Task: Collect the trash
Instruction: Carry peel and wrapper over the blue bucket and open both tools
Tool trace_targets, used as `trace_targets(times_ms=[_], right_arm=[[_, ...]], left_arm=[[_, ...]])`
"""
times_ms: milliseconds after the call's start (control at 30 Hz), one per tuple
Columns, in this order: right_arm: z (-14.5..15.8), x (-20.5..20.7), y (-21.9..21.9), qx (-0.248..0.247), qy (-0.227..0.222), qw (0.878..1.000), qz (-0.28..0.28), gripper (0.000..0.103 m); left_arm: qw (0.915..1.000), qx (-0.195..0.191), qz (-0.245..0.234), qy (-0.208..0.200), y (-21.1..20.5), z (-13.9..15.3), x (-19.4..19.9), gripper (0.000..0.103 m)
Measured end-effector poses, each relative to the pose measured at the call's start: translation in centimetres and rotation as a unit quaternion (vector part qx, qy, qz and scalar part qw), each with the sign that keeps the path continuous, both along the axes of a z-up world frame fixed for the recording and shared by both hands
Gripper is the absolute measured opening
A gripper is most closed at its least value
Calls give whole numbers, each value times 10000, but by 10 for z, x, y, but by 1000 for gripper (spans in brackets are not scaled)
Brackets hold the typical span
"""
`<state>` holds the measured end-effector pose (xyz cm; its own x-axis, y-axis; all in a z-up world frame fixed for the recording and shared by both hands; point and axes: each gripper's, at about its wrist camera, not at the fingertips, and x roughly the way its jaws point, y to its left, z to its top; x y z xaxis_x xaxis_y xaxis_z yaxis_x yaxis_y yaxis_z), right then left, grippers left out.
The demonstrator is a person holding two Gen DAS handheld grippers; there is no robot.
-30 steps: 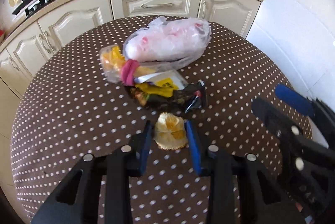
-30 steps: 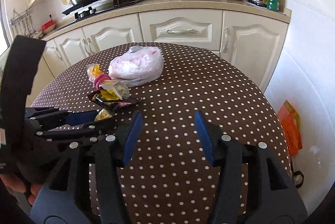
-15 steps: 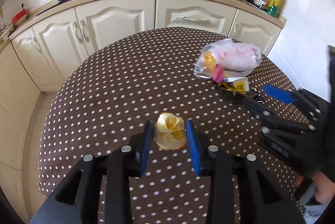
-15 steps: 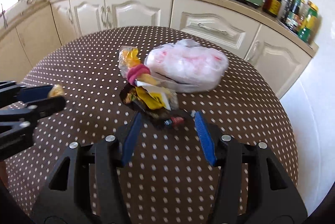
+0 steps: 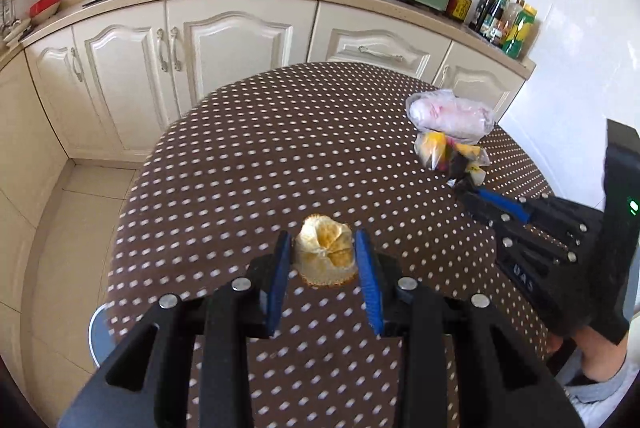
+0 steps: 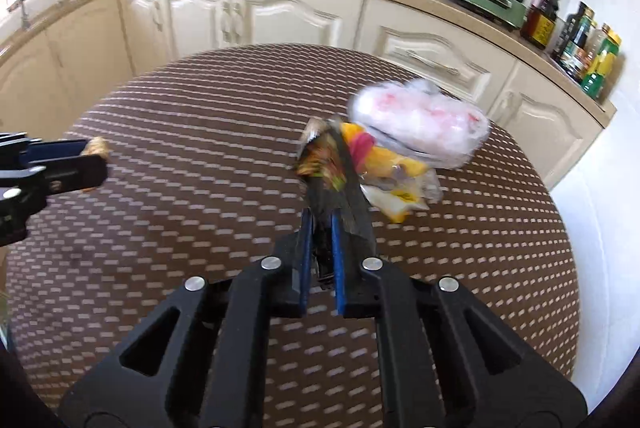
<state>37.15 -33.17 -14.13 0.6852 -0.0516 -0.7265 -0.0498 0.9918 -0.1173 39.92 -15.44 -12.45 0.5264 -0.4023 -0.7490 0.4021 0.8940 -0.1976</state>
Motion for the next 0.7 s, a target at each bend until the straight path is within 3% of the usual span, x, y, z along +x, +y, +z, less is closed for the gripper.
trace_targets(times_ms=[433, 700], right_arm=[[27, -8, 151, 127, -130, 9922, 1233, 7], [26, -9, 271, 289, -89, 9762, 2147, 7]], left_arm=[[9967, -343, 727, -85, 133, 2, -28, 32], [9859, -436, 1615, -12, 254, -20, -46, 32]])
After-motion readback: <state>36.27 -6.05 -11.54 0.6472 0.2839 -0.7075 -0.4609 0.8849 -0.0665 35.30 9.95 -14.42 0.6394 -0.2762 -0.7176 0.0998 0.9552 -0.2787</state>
